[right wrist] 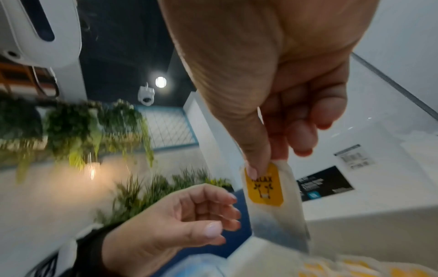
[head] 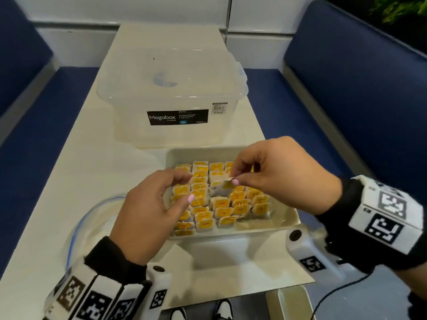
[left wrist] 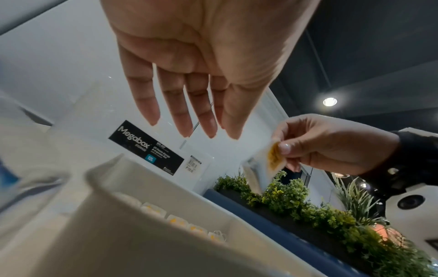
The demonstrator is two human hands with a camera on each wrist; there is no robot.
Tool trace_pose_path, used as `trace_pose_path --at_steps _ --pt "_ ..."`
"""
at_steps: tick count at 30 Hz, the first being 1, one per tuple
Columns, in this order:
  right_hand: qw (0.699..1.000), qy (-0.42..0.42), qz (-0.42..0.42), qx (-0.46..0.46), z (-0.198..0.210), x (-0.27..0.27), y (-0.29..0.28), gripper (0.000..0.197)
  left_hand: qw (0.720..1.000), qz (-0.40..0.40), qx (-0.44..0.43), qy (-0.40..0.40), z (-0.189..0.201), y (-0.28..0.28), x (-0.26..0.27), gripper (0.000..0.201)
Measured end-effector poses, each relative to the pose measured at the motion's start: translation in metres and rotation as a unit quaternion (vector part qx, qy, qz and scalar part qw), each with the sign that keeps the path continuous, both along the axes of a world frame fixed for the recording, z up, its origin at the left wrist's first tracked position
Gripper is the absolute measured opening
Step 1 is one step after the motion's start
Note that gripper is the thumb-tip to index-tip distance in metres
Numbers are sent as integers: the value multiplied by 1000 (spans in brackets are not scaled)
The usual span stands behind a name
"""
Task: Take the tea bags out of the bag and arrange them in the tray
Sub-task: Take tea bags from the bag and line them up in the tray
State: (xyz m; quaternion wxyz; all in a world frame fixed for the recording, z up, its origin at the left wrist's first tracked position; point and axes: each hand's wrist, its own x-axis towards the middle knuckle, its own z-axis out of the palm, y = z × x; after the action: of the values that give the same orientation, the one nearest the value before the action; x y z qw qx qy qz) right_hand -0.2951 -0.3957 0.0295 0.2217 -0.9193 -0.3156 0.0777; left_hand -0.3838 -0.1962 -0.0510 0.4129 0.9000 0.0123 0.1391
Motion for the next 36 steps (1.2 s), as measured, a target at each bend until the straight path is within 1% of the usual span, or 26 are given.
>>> trace_pose_path --at_steps 2,6,8,10,13,18,22,36 --pt "997 -3 16 -77 -3 5 -7 3 999 1 33 11 -6 4 -4 36" --pt "978 -8 66 -196 -20 13 -14 11 998 10 50 47 -15 8 -14 42" --pt "966 0 92 -240 -31 15 -15 15 997 19 53 60 -18 8 -17 43" --pt "958 11 103 -266 -40 18 -15 17 996 26 54 67 -19 9 -19 43" --pt "951 25 109 -289 -52 23 -13 18 995 32 57 78 -20 9 -21 43" --pt "939 48 123 -317 -67 26 -7 19 995 43 59 70 -20 9 -23 42" --pt "933 46 128 -334 -75 25 0 18 995 50 48 65 -21 9 -25 39" --pt "922 51 119 -366 -78 26 4 17 995 62 44 60 -20 12 -29 35"
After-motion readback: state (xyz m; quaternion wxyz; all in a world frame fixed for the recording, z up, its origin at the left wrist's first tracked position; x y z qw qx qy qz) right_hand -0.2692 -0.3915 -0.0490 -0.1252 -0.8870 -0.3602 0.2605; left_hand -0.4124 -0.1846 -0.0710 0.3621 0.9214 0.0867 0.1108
